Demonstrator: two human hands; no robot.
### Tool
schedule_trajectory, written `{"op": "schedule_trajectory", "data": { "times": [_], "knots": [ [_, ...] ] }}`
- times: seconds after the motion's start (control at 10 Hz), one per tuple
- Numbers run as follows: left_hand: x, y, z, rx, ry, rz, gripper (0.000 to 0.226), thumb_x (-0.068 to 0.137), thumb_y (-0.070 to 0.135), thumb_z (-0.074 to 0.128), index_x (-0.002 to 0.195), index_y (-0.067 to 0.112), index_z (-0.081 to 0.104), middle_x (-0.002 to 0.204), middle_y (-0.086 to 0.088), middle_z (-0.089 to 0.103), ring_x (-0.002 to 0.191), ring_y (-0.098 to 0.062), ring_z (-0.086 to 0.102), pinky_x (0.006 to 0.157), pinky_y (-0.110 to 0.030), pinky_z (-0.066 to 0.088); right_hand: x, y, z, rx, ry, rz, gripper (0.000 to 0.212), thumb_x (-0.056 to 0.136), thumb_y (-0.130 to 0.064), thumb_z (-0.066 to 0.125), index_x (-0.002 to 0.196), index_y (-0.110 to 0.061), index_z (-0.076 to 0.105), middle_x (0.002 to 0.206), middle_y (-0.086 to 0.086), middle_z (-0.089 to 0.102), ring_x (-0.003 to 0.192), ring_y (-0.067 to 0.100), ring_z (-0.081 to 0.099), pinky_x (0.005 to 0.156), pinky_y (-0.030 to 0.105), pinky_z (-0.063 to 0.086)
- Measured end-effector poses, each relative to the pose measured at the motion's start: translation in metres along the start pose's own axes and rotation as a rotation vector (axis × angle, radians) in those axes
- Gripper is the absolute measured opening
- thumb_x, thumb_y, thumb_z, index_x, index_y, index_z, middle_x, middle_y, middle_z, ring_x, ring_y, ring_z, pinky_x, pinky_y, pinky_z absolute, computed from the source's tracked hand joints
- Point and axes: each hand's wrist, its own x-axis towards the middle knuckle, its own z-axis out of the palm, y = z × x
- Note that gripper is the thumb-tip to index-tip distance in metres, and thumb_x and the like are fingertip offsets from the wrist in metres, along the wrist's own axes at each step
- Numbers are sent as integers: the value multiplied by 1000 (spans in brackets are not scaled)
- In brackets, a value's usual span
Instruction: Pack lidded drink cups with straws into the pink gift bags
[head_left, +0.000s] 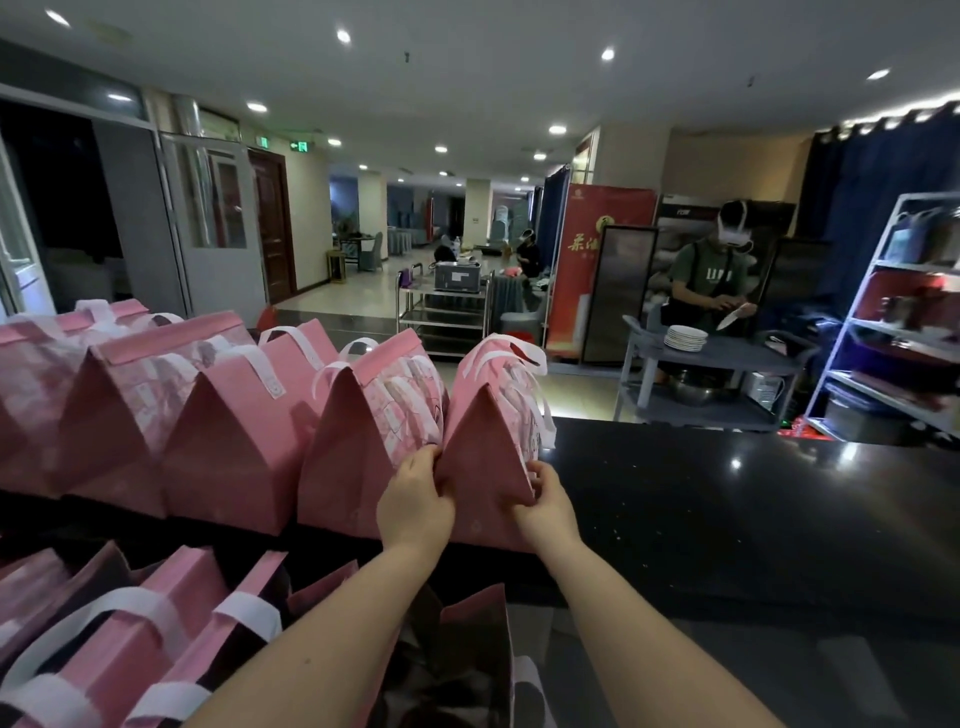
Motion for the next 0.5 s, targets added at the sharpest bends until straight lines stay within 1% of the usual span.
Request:
{"op": "schedule_trajectory", "data": {
  "times": [0.1, 0.2, 0.3, 0.4, 0.5],
  "knots": [
    [-5, 1, -5, -69, 17, 51, 41, 80, 13, 66, 120, 20, 59, 115, 1, 61, 104, -23, 58, 76, -36, 49, -5, -2, -6, -28, 6, 7, 50, 79, -22, 68, 126, -27, 49, 109, -5, 59, 88, 12, 63, 69, 29, 55],
    [-7, 2, -13, -98, 17, 123, 40, 80, 13, 68, 119, 20, 59, 111, 1, 59, 103, -21, 57, 75, -35, 49, -11, -5, -12, -54, 21, -12, 48, 81, -15, 68, 124, -25, 51, 108, -2, 61, 89, 15, 65, 77, 37, 59],
    [-7, 6, -23, -130, 54, 187, 37, 80, 12, 69, 115, 19, 60, 105, 2, 58, 98, -19, 56, 71, -28, 45, -20, -18, -21, -58, 33, -20, 43, 82, -13, 70, 120, -24, 53, 107, -2, 62, 89, 10, 62, 68, 27, 55],
    [-7, 12, -30, -170, 84, 279, 31, 82, 15, 71, 111, 18, 61, 102, 4, 60, 95, -17, 58, 72, -28, 47, -31, -27, -30, -79, 36, -42, 35, 82, -15, 73, 112, -23, 56, 103, -4, 62, 88, 7, 61, 64, 20, 48],
    [-11, 18, -31, -89, 74, 418, 28, 83, 19, 71, 109, 18, 64, 99, 2, 63, 94, -20, 60, 82, -39, 49, -47, -31, -37, -122, 50, -59, 30, 82, -15, 74, 105, -25, 57, 98, -5, 63, 87, 7, 61, 66, 20, 48]
  ]
}}
